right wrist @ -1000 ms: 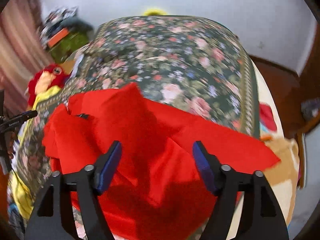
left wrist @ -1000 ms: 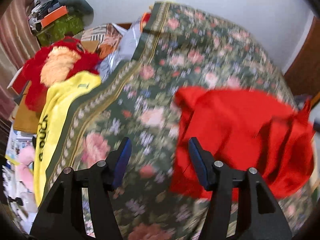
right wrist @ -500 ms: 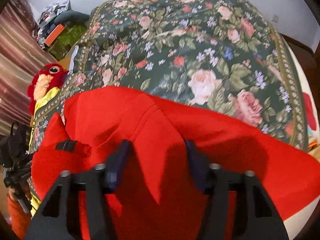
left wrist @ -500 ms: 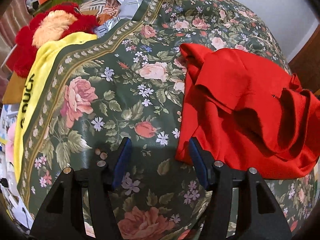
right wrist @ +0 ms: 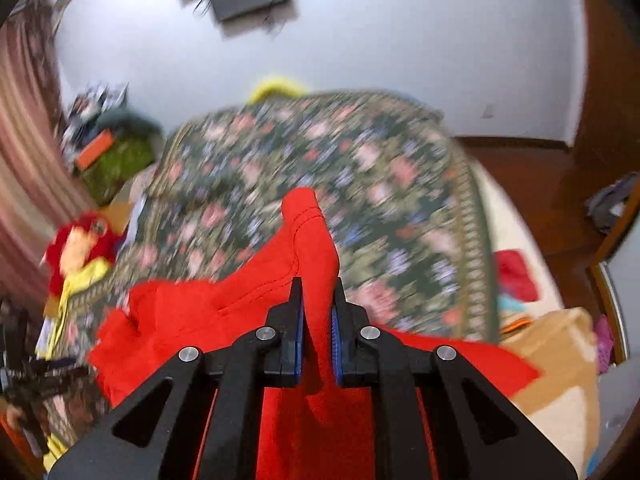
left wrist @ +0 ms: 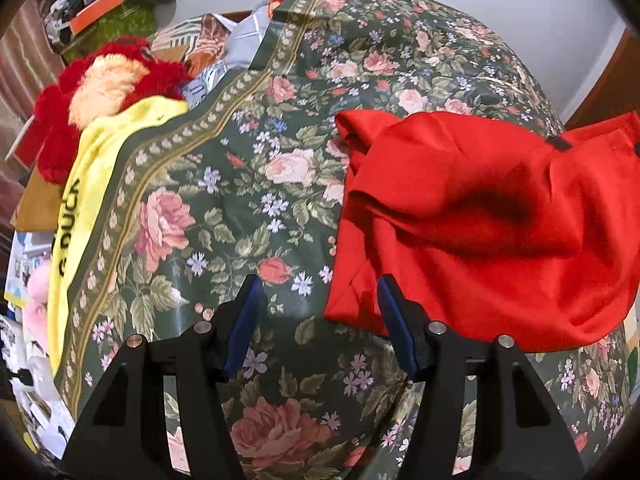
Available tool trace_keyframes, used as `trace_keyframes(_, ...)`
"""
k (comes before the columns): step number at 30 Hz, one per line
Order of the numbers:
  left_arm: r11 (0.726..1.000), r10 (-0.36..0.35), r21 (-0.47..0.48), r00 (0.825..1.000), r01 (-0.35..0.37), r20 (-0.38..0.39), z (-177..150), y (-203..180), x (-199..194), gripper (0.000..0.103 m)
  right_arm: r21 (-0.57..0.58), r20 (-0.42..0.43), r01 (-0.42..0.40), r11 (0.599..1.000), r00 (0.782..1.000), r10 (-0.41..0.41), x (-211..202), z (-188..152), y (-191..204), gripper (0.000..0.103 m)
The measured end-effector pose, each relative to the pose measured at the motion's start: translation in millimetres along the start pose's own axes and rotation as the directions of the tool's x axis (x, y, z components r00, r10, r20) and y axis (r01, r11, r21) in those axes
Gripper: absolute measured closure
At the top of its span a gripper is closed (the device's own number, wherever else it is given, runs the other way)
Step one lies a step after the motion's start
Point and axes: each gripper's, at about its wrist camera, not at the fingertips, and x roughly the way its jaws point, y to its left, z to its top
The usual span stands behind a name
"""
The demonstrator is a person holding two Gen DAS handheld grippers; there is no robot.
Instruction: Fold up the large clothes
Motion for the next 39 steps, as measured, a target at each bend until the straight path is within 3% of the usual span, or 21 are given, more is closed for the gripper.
trace_keyframes(3,1.000,-0.016,0.003,1.000,0.016,0.000,8,-3,5,0.041,0.048,0.005,0.061,0.997,0.998,-0.061,-4,-3,-27,0.094)
trace_keyframes(7,0.997,-0.074,-0.013,0.997,0.074,-0.031,23,-11,23,0.041,0.075,-0.064,0.120,0.990,0.991,-0.115,11,-18,-54,0.094)
trace_keyframes(13,0.988,-0.154,0.010,0.987,0.154,-0.035,61,-39,53,0.041,0.093,-0.128,0.128,0.987,0.985,-0.116,37,-36,-66,0.094)
trace_keyframes(17,0.988,-0.142,0.052,0.989,0.144,-0.034,91,-57,78,0.041,0.119,-0.133,0.119,0.986,0.986,-0.103,44,-37,-74,0.094)
trace_keyframes(20,0.995,-0.086,0.053,0.995,0.089,-0.056,104,-63,103,0.041,0.109,-0.104,0.112,0.988,0.990,-0.100,39,-33,-74,0.094)
trace_keyframes(23,0.998,-0.041,0.041,0.998,0.043,-0.038,103,-59,118,0.040,0.084,-0.047,0.121,0.989,0.992,-0.118,32,-25,-69,0.094)
trace_keyframes(27,0.998,-0.059,-0.035,0.998,0.058,-0.025,95,-44,126,0.037,0.055,-0.003,0.159,0.986,0.987,-0.160,33,-6,-67,0.094)
trace_keyframes(30,0.997,0.019,-0.072,1.000,-0.020,-0.012,91,-33,123,0.037,0.046,-0.030,0.212,0.976,0.977,-0.211,44,-2,-74,0.094)
trace_keyframes(35,0.994,0.040,-0.102,0.999,-0.041,-0.013,86,-19,112,0.037,0.080,-0.090,0.265,0.961,0.962,-0.258,42,-21,-89,0.094)
trace_keyframes(39,0.993,0.087,-0.075,0.996,-0.086,0.003,82,-23,89,0.038,0.043,-0.156,0.205,0.978,0.968,-0.197,22,-38,-78,0.094)
